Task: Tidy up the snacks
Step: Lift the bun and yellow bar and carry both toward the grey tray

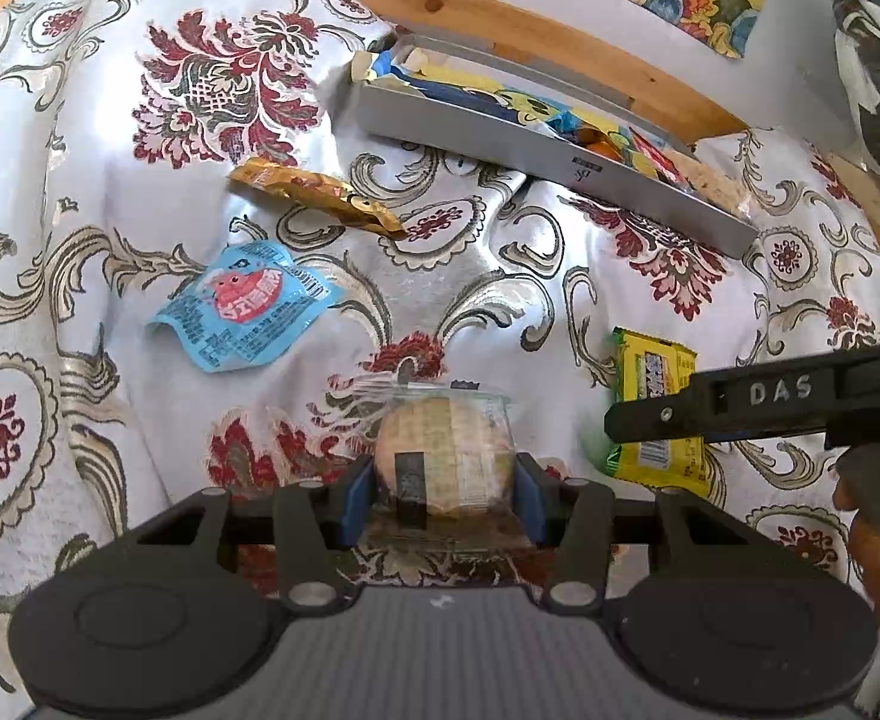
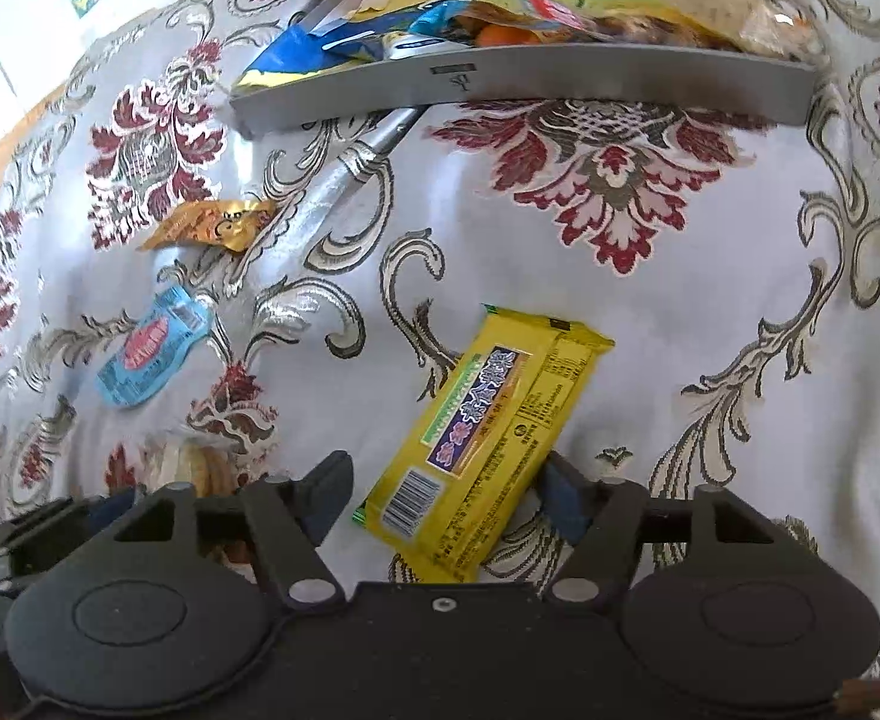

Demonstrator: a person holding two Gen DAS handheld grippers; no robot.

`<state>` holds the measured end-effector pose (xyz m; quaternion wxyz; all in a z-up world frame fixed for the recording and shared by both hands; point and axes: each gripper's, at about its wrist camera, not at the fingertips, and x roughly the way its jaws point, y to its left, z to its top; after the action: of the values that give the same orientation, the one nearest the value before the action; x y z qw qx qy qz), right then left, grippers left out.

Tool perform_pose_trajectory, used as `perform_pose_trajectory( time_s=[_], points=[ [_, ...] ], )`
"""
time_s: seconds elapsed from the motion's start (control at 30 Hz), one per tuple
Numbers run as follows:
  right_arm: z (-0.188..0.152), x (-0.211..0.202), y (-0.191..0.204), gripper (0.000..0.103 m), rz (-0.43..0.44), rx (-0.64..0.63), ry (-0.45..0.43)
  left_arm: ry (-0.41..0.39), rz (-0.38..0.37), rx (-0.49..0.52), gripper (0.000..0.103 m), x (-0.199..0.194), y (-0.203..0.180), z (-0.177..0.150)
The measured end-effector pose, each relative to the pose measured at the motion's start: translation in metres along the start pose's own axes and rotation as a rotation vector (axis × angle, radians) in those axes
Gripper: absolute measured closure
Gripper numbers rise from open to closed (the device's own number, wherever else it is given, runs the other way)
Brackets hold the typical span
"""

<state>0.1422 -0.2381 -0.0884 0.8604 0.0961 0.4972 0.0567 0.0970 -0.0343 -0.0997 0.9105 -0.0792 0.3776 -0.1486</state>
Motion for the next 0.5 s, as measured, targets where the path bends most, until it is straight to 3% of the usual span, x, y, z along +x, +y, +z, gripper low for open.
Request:
perform_pose_trajectory(
  time_s=[0.17, 0.23, 0.37, 0.5],
  points=[
    [-0.001, 0.005, 0.008, 0.016, -0.104, -0.067, -0.048, -0.004, 0.012, -0.011, 0.049, 0.002, 0.001, -0.001],
    [0.002, 0.009, 0.006, 0.016, -0.118, -0.053, -0.061, -0.005, 0.017, -0.012, 0.048, 0.002, 0.001, -0.001],
    [0.004, 0.018, 0.003, 0.013, -0.131, -0.041, -0.041, -0.007, 0.020, -0.017, 0.047, 0.003, 0.001, -0.001],
    [0.000, 0.021, 0.015, 0.006, -0.145, -0.118, -0.007, -0.005, 0.022, -0.020, 0.047, 0.004, 0.001, 0.000]
  ],
)
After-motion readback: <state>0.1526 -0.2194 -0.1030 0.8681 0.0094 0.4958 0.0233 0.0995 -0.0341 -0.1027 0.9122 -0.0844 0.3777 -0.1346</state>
